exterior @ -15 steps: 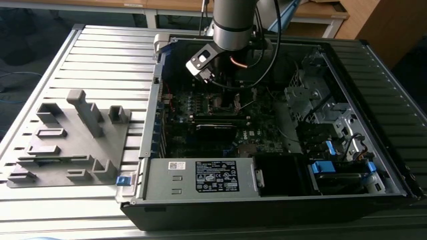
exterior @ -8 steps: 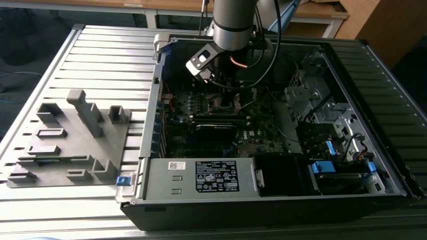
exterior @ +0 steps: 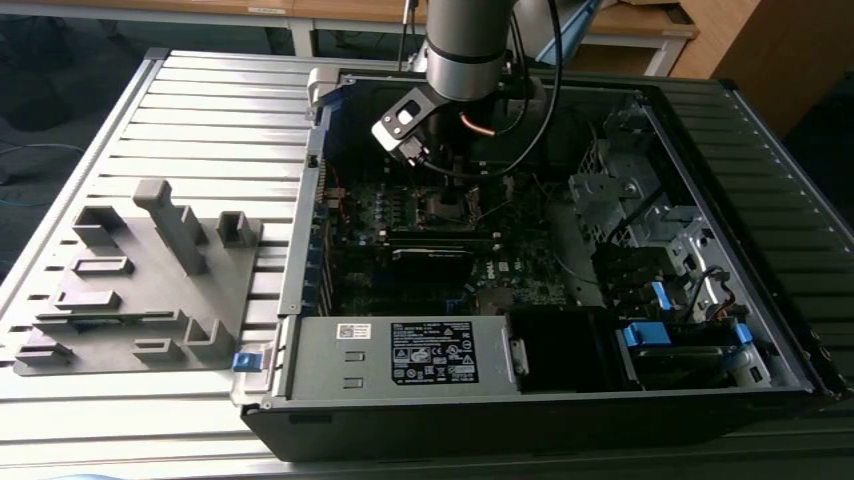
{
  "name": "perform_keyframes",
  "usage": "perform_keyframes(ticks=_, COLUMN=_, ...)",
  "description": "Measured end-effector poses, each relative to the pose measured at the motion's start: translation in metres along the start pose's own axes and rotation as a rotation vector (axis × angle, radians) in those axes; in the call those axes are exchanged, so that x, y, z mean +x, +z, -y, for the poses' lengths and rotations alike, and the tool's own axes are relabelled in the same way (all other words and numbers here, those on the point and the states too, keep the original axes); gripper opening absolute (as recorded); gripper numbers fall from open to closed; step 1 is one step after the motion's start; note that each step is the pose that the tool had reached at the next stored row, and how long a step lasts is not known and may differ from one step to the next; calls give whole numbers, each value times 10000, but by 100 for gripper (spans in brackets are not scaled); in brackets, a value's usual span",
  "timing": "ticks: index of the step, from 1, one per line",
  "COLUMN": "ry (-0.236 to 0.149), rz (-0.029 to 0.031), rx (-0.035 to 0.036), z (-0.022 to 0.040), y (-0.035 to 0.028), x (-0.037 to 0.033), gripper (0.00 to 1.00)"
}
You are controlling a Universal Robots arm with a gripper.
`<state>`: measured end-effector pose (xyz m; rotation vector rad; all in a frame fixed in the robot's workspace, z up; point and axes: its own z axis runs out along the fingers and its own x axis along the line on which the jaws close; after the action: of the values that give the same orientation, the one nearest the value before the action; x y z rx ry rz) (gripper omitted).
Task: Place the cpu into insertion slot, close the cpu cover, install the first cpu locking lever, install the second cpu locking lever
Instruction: 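Place the cpu into insertion slot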
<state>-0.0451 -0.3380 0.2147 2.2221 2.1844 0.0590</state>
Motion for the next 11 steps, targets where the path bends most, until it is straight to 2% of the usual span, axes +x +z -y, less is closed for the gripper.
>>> perform_keyframes(ticks=1, ry=0, rz=1, rx=0, z=0, y=0, x=0, gripper=18)
perform_keyframes(ticks=2, ry=0, rz=0, rx=0, z=0, y=0, x=0, gripper=18)
perform_keyframes(ticks=3, ry=0, rz=0, rx=0, z=0, y=0, x=0, gripper=12)
perform_keyframes(ticks=11, ry=0, rz=0, rx=0, z=0, y=-3, x=0, gripper=11)
